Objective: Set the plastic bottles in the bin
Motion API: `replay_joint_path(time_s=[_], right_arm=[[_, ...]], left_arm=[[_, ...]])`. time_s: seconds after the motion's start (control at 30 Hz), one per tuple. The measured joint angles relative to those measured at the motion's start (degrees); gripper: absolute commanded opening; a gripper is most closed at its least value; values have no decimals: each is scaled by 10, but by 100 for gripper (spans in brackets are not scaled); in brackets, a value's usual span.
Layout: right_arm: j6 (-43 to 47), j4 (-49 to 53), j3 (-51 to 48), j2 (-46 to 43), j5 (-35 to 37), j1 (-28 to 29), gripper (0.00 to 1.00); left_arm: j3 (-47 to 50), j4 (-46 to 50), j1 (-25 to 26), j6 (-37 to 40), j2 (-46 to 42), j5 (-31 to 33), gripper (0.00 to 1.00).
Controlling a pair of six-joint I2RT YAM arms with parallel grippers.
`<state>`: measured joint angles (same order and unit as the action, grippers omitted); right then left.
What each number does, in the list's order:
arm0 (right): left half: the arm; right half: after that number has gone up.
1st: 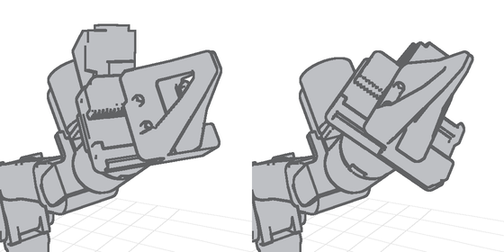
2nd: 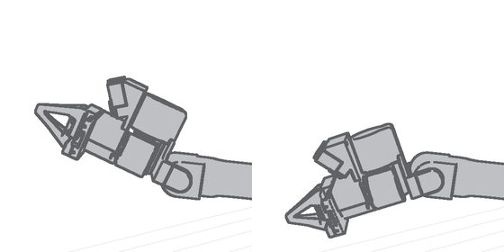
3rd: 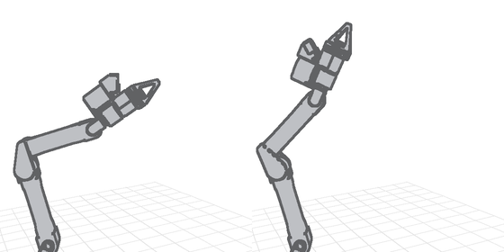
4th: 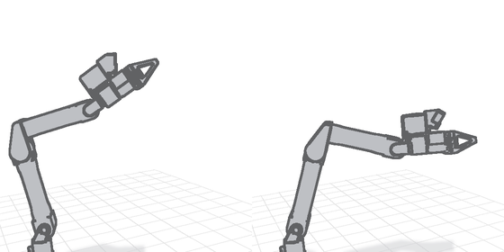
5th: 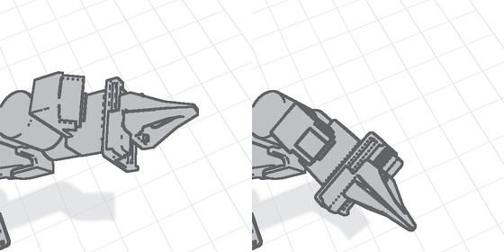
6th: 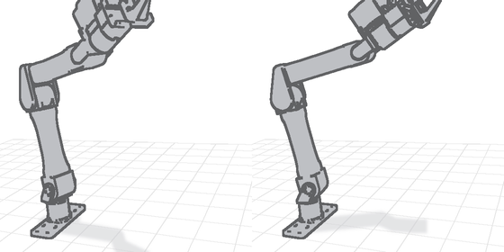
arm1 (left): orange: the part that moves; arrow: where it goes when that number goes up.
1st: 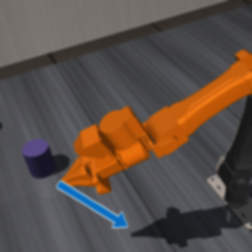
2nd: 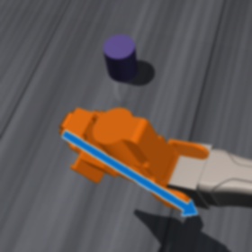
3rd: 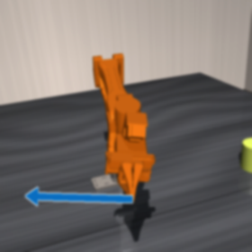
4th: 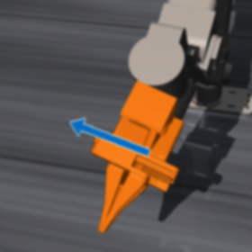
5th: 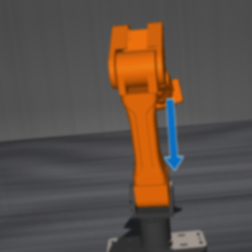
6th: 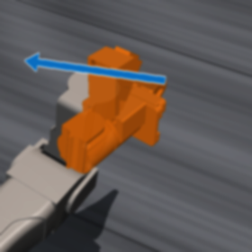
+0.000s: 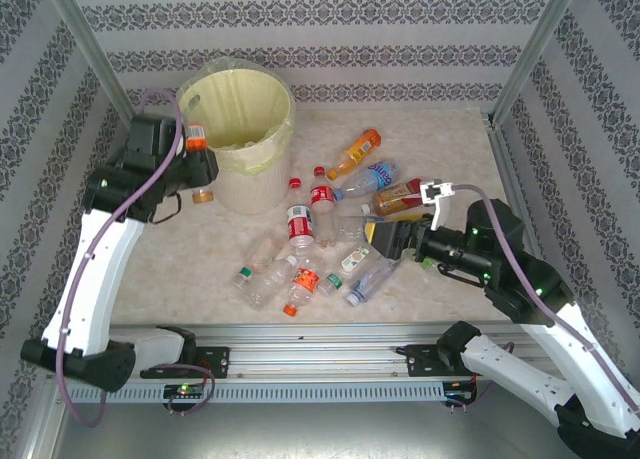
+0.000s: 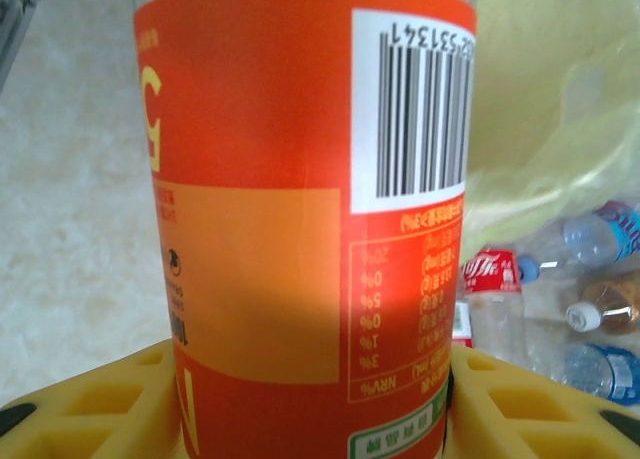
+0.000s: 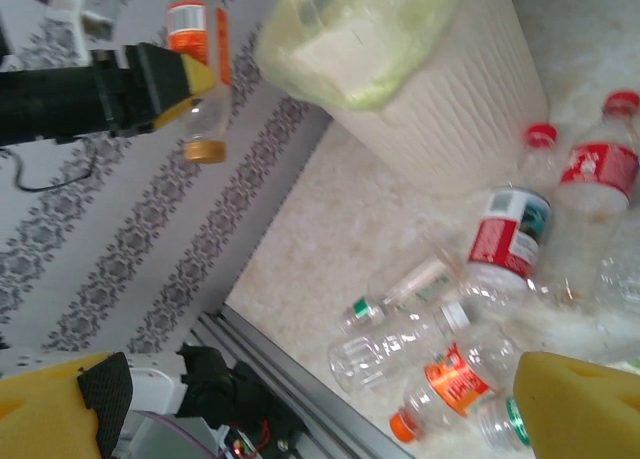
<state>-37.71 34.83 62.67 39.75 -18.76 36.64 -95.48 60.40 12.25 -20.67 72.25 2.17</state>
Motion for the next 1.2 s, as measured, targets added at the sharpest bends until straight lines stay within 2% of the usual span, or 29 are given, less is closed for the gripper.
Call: replay_joint_path(time_s=[0.2, 0.5, 0.9, 1.2], right_arm=[[18, -10, 64, 3, 5, 0, 98], [49, -21, 116, 8, 34, 0, 98], [52, -4, 118, 4, 66, 0, 98], [53, 28, 118, -3, 87, 0, 98]], left_arm=[[-139, 5, 0, 25, 109, -7, 48], [-280, -2, 0, 36, 236, -22, 48], [-405, -17, -4, 35, 397, -26, 48], [-416, 3, -4, 36, 474, -37, 49]])
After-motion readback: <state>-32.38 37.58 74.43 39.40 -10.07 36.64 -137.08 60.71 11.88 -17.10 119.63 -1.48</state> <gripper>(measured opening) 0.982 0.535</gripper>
